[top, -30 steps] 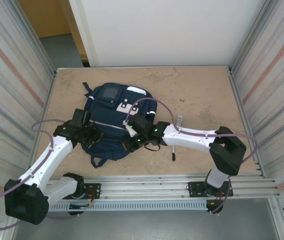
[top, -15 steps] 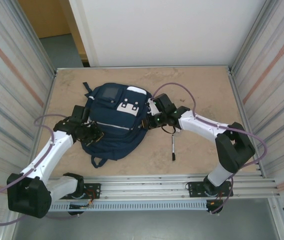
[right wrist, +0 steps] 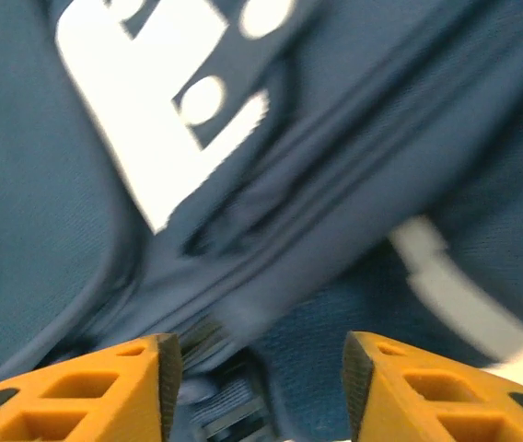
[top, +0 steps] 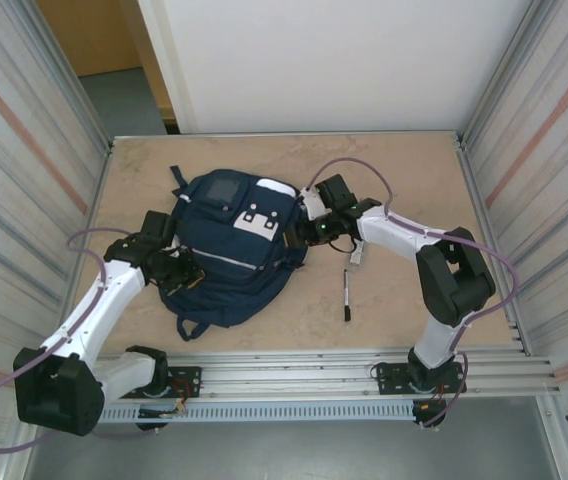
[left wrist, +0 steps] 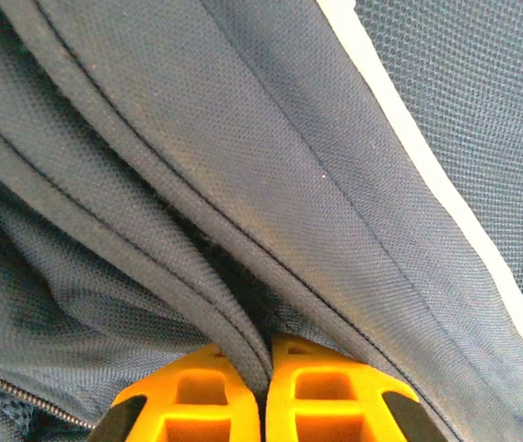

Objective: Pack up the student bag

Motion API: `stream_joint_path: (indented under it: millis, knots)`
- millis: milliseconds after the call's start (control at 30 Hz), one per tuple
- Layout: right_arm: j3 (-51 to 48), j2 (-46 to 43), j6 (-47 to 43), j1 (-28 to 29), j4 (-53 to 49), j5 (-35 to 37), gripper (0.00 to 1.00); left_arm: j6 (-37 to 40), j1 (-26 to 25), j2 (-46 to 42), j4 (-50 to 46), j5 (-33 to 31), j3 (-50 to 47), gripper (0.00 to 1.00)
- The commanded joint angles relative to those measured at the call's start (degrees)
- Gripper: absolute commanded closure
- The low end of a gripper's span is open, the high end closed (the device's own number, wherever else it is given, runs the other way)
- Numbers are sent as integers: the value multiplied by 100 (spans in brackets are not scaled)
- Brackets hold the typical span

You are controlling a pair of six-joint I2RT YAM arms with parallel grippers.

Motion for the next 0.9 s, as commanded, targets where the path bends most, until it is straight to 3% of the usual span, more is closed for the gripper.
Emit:
stream_joint_path:
  millis: [0,67,133,233,633,867]
  knots:
    - [680,111,-1171,425,-1111,-477,48,276,166,-179,-589,314,277,100]
    - [731,189,-1812,595,-1331,-287,47,354,343,-166,-625,562,240,100]
    - [648,263,-2022,533,-1256,-619,46,354,469,-177,-630,796,181,100]
    - [649,385,-1897,345,-1212,-1104,46,256,489,-272,-544,863,49,100]
    - [519,871,-2055,559,-1332,-868,42,515,510,49,-767,894,296,100]
    - [234,738,-2145,575,-1106,-1521,41,525,533,142,-692,944,320,100]
